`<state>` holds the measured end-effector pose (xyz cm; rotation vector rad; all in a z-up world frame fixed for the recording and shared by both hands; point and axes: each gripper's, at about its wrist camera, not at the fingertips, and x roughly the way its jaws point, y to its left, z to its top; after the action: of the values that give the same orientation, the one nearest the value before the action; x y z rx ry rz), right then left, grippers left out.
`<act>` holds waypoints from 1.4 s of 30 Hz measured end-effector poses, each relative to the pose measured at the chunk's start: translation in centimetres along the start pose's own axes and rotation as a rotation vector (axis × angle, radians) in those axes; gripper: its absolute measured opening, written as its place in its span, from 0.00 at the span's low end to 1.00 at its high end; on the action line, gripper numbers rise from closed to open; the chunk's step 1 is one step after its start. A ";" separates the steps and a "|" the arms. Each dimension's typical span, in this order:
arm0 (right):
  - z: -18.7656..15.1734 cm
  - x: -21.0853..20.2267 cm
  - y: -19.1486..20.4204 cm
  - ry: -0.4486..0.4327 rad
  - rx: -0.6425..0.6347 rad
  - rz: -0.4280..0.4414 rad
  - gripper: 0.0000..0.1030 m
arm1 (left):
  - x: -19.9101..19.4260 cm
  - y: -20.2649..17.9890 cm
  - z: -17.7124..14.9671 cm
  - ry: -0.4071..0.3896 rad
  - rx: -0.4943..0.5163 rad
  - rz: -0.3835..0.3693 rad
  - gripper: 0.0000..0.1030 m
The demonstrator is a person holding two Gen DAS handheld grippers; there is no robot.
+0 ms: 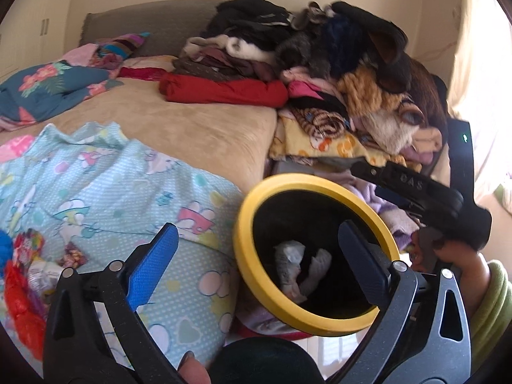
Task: Collect trash
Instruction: 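Open the left tool over the bin while the right tool drops the mesh bundle in, then move both open tools back over the remaining trash on the bed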
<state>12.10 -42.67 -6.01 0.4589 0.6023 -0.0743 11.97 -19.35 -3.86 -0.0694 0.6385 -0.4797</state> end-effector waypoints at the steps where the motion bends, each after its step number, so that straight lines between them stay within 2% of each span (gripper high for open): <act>1: -0.1 -0.1 0.3 -0.005 -0.008 0.004 0.72 | -0.3 0.3 0.1 -0.007 -0.004 0.006 0.89; 12: -1.1 -1.1 4.8 -0.052 -0.130 0.060 0.78 | -3.6 4.0 0.4 -0.073 -0.061 0.094 0.89; 20: -2.7 -1.0 8.4 -0.027 -0.213 0.118 0.78 | -5.6 6.7 0.1 -0.107 -0.094 0.151 0.89; 33: -6.1 -1.1 15.3 0.023 -0.345 0.272 0.78 | -9.0 11.3 0.0 -0.178 -0.167 0.250 0.89; 42: -8.0 -0.9 18.9 0.059 -0.422 0.326 0.78 | -10.4 14.3 -0.6 -0.190 -0.216 0.299 0.89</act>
<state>10.92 -22.27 -3.85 0.1447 0.5760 0.3728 10.23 -1.90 -1.48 -0.2182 0.5009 -0.1120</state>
